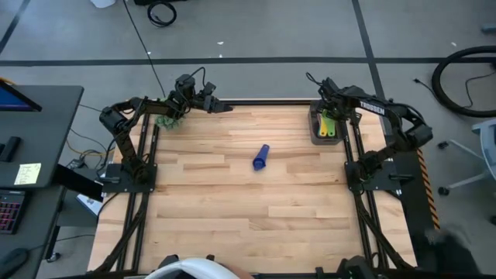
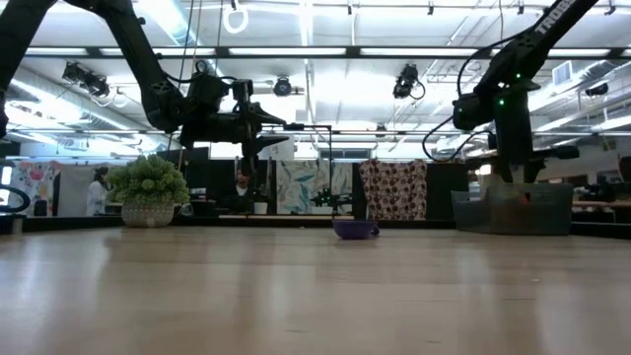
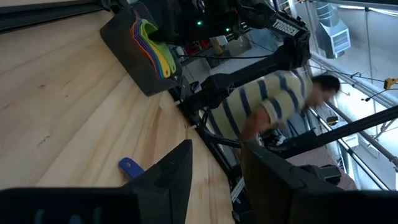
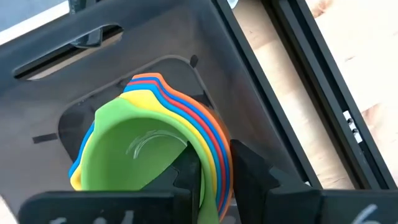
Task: Nest measuring cups in basket
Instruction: Put the stack of measuring cups into the black bin
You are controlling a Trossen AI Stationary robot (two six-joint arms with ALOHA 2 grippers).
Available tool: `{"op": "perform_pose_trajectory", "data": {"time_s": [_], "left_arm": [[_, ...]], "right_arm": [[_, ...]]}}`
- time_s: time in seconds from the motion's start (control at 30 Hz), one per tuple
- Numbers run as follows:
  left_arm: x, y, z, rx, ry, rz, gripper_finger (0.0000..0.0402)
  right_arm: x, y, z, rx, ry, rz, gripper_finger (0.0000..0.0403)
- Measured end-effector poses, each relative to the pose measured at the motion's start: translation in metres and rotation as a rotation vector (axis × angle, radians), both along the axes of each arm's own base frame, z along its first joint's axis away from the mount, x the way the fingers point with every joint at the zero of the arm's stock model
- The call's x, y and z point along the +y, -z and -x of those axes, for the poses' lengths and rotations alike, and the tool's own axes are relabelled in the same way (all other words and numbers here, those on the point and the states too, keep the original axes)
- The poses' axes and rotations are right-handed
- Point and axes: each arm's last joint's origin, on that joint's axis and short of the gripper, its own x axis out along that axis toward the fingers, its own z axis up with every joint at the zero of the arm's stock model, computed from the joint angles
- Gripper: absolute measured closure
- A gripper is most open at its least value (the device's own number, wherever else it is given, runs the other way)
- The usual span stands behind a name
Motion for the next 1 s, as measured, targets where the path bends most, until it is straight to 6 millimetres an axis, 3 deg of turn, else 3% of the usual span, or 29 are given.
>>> {"op": "perform_pose_trajectory", "data": {"time_s": [0.53, 0.77, 1.0], "left_arm": [[0.0, 0.0, 0.0, 0.001, -0.012, 0.0, 0.026], [0.0, 0.0, 0.0, 0.001, -0.011, 0.0, 0.026], [0.0, 0.0, 0.0, 0.001, -0.01, -0.001, 0.026]], "right_arm": [[-0.003, 0.008, -0.002, 0.003, -0.002, -0.042, 0.033], [-0.001, 0.011, -0.002, -0.002, -0.013, -0.068, 0.0265], [0.0, 0.01, -0.002, -0.012, -0.035, -0.077, 0.0258]]}}
